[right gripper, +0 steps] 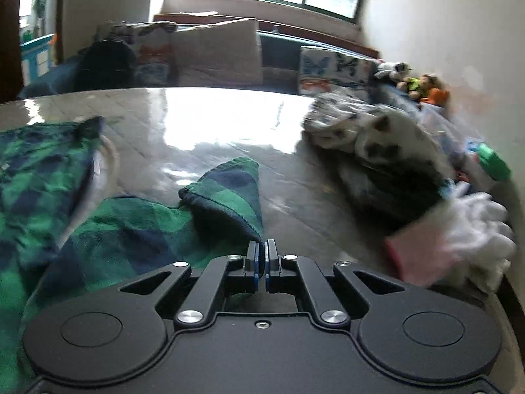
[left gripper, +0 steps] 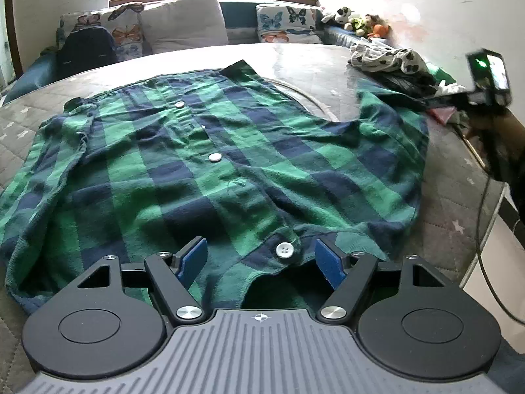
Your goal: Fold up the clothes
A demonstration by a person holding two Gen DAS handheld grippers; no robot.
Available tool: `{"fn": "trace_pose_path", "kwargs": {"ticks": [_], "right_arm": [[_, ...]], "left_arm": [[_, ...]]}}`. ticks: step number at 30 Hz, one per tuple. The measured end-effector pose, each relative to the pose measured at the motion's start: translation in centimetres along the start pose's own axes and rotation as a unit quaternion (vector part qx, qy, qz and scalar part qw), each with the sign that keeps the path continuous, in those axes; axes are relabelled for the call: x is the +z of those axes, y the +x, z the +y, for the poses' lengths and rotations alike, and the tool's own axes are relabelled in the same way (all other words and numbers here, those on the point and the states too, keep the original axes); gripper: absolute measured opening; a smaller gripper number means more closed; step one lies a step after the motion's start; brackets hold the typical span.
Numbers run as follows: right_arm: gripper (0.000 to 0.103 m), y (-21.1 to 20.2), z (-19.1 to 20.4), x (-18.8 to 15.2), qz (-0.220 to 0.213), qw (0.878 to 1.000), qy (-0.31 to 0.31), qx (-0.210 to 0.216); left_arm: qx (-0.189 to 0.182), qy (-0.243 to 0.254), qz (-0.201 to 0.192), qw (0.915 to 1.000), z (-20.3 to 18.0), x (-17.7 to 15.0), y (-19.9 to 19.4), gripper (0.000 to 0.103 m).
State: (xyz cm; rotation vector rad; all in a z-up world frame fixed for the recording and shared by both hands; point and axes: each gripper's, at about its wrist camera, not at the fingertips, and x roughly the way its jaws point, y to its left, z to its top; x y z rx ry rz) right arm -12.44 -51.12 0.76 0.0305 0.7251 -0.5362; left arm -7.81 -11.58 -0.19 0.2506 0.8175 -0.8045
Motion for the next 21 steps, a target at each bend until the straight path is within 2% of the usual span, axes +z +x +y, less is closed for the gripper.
{"fn": "trace_pose_path", "kwargs": {"ticks": [9,11,12,16,21], "right_arm": [[0.006,-0.7,-3.4,-4.1,0.03,0.997,0.063,-0.022],[0.015,-1.1,-4.1,-4.8,0.029,0.996,0.082,-0.027],[0.023,-1.3,-4.3,-4.9,0.026,0.995,0.091,-0.035],[0.03,-1.7,-4.8,-4.9,0.016,0.994,0.099,-0.045],[0.041,-1.7,-4.1,-4.1,0.004,0.997,0.066,-0.04]], "left_arm": [[0.005,-0.001,0.017,0.9998,0.2,-0.5,0.9,0.074],[0.007,-0.004,0.021,0.9998,0.4,-0.7,1.1,0.074],[0.007,-0.004,0.021,0.9997,0.4,-0.8,1.1,0.074],[0.008,0.0,0.021,0.9997,0.4,-0.8,1.1,0.074],[0.011,0.004,0.021,0.9997,0.3,-0.9,1.3,0.075]]}}
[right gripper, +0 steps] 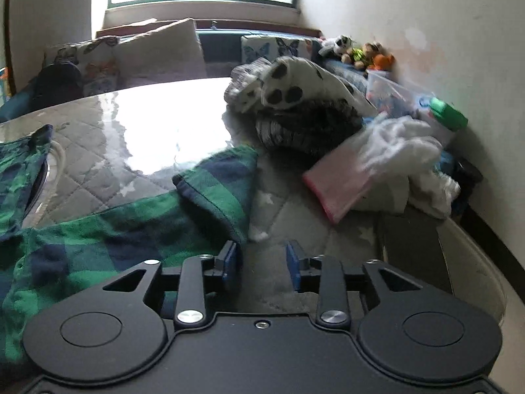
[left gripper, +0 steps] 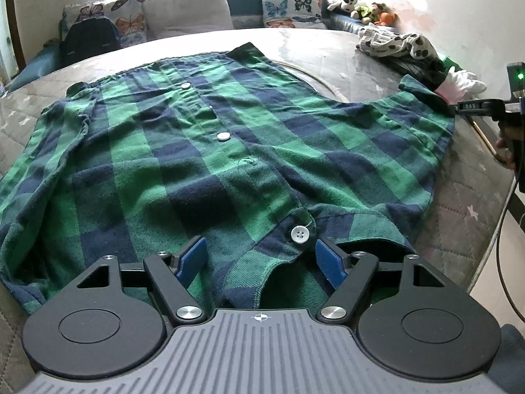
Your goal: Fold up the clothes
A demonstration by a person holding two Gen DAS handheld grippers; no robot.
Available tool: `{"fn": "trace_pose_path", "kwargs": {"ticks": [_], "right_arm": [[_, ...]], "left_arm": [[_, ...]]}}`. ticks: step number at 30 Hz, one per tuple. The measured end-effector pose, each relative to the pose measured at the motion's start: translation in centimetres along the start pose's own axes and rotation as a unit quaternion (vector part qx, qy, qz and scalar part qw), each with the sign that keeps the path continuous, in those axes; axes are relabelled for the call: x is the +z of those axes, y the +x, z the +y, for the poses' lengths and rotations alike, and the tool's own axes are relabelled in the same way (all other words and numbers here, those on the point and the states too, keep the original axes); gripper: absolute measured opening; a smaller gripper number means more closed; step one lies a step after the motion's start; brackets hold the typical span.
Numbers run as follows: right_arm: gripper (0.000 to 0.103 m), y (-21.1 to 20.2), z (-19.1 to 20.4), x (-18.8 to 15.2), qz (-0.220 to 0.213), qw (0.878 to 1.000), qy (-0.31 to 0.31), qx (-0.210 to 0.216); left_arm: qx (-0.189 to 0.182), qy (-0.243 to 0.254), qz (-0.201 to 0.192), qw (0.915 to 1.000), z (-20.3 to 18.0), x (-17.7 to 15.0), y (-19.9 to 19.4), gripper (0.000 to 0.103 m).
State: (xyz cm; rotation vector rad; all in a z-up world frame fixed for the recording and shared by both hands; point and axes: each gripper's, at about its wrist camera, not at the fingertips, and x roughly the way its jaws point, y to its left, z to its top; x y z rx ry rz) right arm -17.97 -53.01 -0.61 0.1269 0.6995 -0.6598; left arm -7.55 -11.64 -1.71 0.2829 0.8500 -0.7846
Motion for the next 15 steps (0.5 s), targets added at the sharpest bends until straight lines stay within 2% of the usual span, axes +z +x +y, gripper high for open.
{"fn": "trace_pose_path", "kwargs": {"ticks": [11,15], "right_arm": [[0.045,3.1,3.0,2.7,-0.015,0.998,-0.068,-0.007],[0.045,3.9,2.0,3.9,-0.023,0.998,-0.052,-0.038]], "left_arm": [[-0.001,0.005,0.0,1.0,0.0,0.1,0.0,0.076],[-0.002,0.0,0.0,1.0,-0.1,0.0,0.0,0.076]]}}
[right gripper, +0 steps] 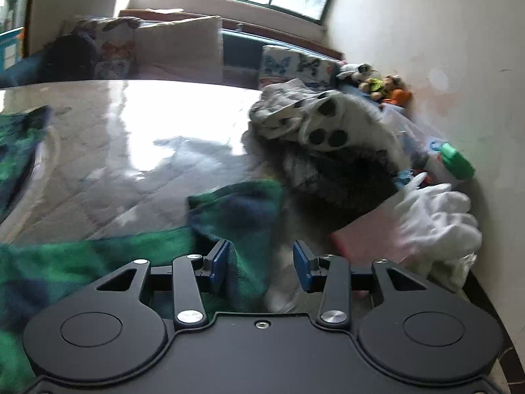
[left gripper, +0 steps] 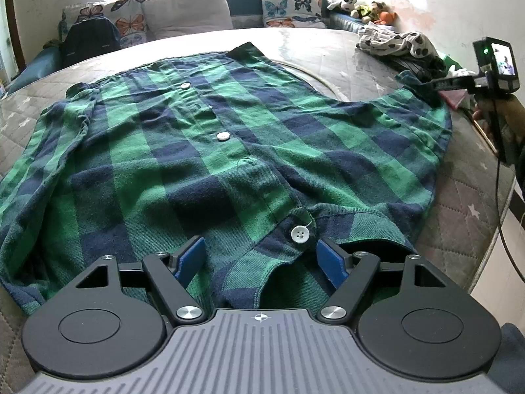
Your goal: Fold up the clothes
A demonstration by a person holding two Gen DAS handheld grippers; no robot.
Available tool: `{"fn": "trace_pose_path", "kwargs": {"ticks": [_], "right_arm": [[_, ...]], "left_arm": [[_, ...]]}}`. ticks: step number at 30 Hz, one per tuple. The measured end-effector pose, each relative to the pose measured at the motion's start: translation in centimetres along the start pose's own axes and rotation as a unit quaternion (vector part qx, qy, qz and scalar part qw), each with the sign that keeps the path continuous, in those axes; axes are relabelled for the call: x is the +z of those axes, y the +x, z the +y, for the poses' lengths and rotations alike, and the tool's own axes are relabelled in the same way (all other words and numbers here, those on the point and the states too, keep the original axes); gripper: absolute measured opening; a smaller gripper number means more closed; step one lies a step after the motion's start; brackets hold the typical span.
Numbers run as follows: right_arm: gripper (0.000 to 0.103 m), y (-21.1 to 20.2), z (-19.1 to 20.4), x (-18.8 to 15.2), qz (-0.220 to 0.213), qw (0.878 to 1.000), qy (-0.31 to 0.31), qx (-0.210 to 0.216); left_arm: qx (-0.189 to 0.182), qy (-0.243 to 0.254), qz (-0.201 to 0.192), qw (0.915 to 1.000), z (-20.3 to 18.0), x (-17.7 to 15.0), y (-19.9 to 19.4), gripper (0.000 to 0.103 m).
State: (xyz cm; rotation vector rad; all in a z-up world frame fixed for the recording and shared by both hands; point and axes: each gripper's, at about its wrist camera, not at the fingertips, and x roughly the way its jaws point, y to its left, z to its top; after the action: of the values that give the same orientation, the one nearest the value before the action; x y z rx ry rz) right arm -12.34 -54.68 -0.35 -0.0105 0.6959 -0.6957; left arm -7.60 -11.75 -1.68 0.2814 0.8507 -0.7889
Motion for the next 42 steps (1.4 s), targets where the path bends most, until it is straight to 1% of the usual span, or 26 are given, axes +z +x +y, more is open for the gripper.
{"fn": "trace_pose_path", "kwargs": {"ticks": [1,2,4,5,6,7,10,12,14,16,19,20,22,24,26,27,28,31,32,35,36,37,40,42], "right_arm": [[0.045,0.1,-1.1,0.3,-0.001,1.0,0.022,-0.012],[0.045,0.1,-1.8,0.4,0.001,0.999,0.03,-0.02],[0.045,0.0,-2.6,0.3,0.001,0.999,0.033,-0.03],[0.045,-0.1,-3.1,0.2,-0.001,0.998,0.032,-0.046],[0.048,-0.2,-3.6,0.1,-0.001,0.998,0.034,-0.058],[0.048,-0.2,-4.1,-0.1,0.003,0.997,0.043,-0.06],[0.048,-0.2,-5.4,-0.7,0.012,0.996,0.072,-0.044],[0.048,-0.6,-5.5,-1.1,0.007,0.997,0.072,-0.041],[0.049,-1.4,-5.3,-1.3,-0.003,0.997,0.073,-0.026],[0.052,-2.3,-4.7,-1.4,-0.013,0.997,0.072,-0.006],[0.058,-3.6,-2.8,-1.2,-0.03,0.998,0.048,0.025],[0.06,-3.8,-2.2,-1.1,-0.032,0.998,0.042,0.032],[0.063,-4.3,-0.4,-0.9,-0.034,0.997,0.025,0.066],[0.064,-4.5,1.2,-0.9,-0.029,0.996,0.01,0.086],[0.064,-4.5,2.0,-0.9,-0.025,0.995,0.005,0.098],[0.065,-4.5,2.5,-0.9,-0.023,0.994,0.003,0.105],[0.065,-4.5,3.1,-1.0,-0.017,0.993,0.0,0.116],[0.066,-4.7,4.3,-1.2,-0.012,0.991,-0.004,0.132],[0.066,-4.7,4.5,-1.3,-0.01,0.991,-0.007,0.136],[0.066,-4.8,5.5,-1.3,-0.007,0.989,-0.017,0.149],[0.066,-4.9,5.6,-1.4,-0.007,0.988,-0.017,0.15],[0.066,-5.0,5.9,-1.4,-0.007,0.988,-0.019,0.153],[0.066,-5.4,6.4,-1.5,-0.008,0.987,-0.025,0.161],[0.066,-5.5,6.7,-1.5,-0.007,0.986,-0.028,0.166]], "left_arm": [[-0.001,-0.001,-0.001,1.0,0.1,0.0,0.0,0.076],[-0.002,0.0,-0.001,1.0,0.1,-0.1,0.0,0.076],[-0.003,0.0,-0.001,1.0,0.0,-0.1,0.0,0.076],[-0.002,0.0,0.0,1.0,0.0,0.0,0.0,0.076],[-0.002,0.0,0.001,1.0,0.0,0.0,0.0,0.076],[-0.003,0.0,0.001,1.0,0.1,0.0,-0.1,0.076],[-0.003,-0.001,-0.003,1.0,0.2,0.1,-0.5,0.076],[0.002,-0.003,-0.01,0.9999,0.4,0.3,-1.0,0.076],[0.011,-0.007,-0.021,0.9997,0.7,0.8,-1.6,0.076],[0.025,-0.01,-0.033,0.9991,1.1,1.3,-2.2,0.076],[0.042,-0.014,-0.046,0.998,1.8,2.1,-2.7,0.076],[0.05,-0.016,-0.052,0.9973,2.2,2.7,-2.8,0.076],[0.069,-0.018,-0.062,0.9955,3.0,4.0,-2.7,0.076],[0.086,-0.019,-0.071,0.9936,3.8,5.2,-2.6,0.076],[0.106,-0.021,-0.078,0.9911,4.6,6.3,-2.3,0.074],[0.124,-0.022,-0.083,0.9885,5.2,7.3,-1.9,0.07],[0.134,-0.023,-0.085,0.9871,5.5,7.7,-1.7,0.066],[0.172,-0.016,-0.08,0.9817,6.8,9.5,-0.2,0.064],[0.185,-0.021,-0.073,0.9798,7.7,10.3,0.7,0.064],[0.205,-0.03,-0.053,0.9768,9.6,11.7,2.7,0.061],[0.212,-0.031,-0.044,0.9757,10.2,12.1,3.4,0.058],[0.214,-0.032,-0.038,0.9755,10.6,12.3,3.8,0.052],[0.218,-0.042,-0.008,0.975,12.2,12.8,5.6,0.044],[0.224,-0.046,0.005,0.9734,13.0,12.9,6.5,0.043]]}}
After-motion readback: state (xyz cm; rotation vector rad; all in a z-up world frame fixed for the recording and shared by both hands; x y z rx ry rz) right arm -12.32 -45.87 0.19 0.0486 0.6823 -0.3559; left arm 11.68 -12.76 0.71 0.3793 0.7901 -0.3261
